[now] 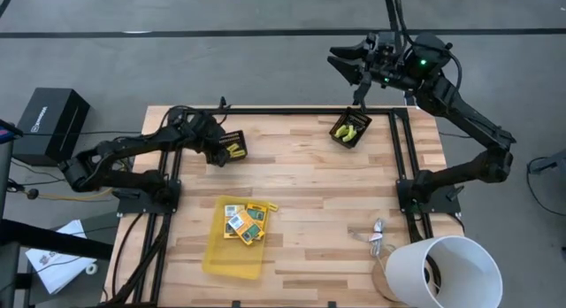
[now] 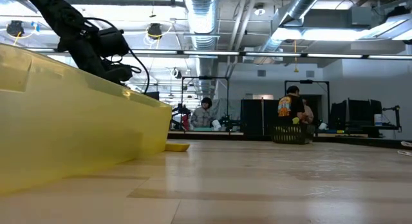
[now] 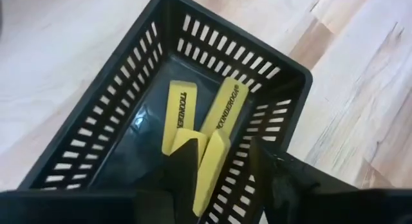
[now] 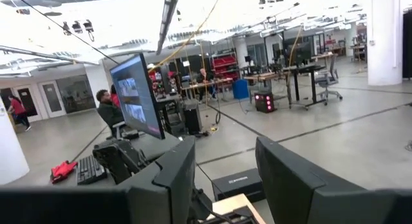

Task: Pick & Place School Supplies
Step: Adjust the yellow bin on the table

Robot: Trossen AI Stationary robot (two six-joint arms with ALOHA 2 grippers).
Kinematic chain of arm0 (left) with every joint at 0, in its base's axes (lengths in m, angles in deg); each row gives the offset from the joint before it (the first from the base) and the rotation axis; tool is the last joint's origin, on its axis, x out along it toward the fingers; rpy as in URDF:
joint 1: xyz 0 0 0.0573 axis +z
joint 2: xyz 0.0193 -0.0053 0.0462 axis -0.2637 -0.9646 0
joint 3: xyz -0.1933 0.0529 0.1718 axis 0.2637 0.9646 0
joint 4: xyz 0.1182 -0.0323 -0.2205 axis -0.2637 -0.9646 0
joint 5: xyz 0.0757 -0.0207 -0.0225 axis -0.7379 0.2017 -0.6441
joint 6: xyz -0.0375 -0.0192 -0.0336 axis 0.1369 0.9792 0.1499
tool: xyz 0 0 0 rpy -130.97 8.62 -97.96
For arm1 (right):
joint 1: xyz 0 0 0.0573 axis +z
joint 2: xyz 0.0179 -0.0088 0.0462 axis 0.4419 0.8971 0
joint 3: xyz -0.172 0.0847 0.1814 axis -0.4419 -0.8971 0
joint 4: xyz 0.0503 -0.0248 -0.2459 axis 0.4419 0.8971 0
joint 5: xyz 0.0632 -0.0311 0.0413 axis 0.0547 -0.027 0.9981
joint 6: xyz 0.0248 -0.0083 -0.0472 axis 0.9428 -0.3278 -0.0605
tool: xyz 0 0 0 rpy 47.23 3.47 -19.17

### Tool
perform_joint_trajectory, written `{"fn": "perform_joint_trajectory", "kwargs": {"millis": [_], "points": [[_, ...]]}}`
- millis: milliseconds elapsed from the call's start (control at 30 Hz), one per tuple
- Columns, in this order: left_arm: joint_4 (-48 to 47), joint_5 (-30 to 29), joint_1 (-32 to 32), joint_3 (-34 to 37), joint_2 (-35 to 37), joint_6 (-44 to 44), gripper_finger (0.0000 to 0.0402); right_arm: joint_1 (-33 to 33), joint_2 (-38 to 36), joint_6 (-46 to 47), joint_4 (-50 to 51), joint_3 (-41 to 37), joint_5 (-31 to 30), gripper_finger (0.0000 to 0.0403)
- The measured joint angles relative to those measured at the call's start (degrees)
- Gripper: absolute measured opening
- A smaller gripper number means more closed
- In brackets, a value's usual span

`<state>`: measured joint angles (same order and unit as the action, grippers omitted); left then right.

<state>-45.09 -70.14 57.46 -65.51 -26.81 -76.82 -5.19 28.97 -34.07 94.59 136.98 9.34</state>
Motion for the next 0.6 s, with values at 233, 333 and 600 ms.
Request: {"fn": "perform_joint_trajectory", "kwargs": {"millis": [233, 333, 600], "points": [[0.1, 8.3, -1.4, -4.2, 3.6, 0.8, 0.0146, 0.0, 0.0, 0.8, -0.4, 0.0, 0.0, 0.0154], [0.0, 15.8, -3.9, -7.8, 6.5, -1.1, 0.014, 0.0, 0.0, 0.8, -0.4, 0.0, 0.0, 0.0154], [-0.3, 17.3, -16.5, -12.7, 3.8, 5.0, 0.0114, 0.0, 0.0, 0.4, -0.5, 0.0, 0.0, 0.0154]]}}
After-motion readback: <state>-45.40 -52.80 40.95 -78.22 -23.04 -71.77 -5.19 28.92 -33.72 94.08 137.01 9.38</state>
